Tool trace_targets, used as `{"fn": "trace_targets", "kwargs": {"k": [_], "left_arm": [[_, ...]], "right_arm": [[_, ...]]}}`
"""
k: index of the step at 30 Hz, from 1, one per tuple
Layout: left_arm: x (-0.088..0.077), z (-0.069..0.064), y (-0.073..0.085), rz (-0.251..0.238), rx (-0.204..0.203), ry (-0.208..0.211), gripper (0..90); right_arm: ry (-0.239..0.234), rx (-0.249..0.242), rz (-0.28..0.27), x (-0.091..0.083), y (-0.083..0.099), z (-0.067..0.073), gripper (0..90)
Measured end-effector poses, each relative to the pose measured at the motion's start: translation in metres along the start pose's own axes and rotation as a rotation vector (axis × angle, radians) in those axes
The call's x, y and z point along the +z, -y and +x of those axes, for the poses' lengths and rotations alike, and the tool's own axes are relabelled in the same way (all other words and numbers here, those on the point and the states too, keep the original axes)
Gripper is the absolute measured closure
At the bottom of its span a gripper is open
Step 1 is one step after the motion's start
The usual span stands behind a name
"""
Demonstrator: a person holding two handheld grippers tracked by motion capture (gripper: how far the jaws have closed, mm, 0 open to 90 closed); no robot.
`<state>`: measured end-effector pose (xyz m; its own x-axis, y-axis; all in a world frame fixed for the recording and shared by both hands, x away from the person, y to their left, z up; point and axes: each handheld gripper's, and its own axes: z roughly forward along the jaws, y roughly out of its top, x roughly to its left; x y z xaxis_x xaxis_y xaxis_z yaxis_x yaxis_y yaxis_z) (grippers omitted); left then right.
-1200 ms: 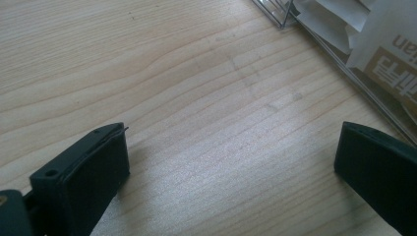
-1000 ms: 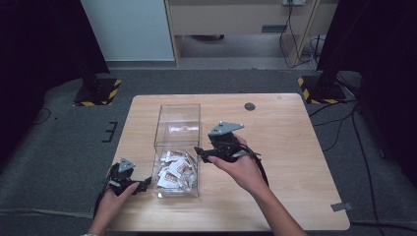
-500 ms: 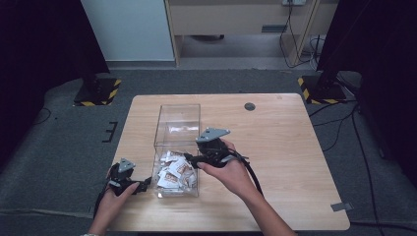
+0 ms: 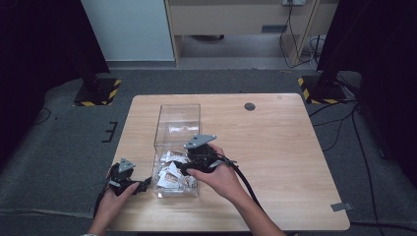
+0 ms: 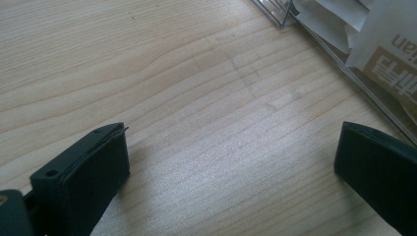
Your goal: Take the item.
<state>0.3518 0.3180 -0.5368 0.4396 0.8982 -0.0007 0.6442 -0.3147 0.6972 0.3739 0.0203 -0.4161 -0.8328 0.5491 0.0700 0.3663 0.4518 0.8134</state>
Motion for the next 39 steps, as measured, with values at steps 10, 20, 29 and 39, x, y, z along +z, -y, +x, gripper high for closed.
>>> {"fn": "trace_targets", "kwargs": {"k": [10, 20, 29, 39], "left_arm": [[0.000, 0.000, 0.000, 0.000, 0.000, 0.000, 0.0], [0.000, 0.000, 0.000, 0.000, 0.000, 0.000, 0.0], [0.000, 0.000, 0.000, 0.000, 0.000, 0.000, 0.0], [0.000, 0.000, 0.000, 0.000, 0.000, 0.000, 0.0]], "right_arm": [[-0.008, 0.002, 0.016, 0.009, 0.002, 0.006, 27.6], [-0.010, -0.015, 0.035, 0.017, 0.004, 0.011, 27.8], [-0.001, -0.019, 0.057, 0.024, 0.008, 0.013, 24.7], [0.008, -0.023, 0.079, 0.030, 0.010, 0.014, 21.4]]}}
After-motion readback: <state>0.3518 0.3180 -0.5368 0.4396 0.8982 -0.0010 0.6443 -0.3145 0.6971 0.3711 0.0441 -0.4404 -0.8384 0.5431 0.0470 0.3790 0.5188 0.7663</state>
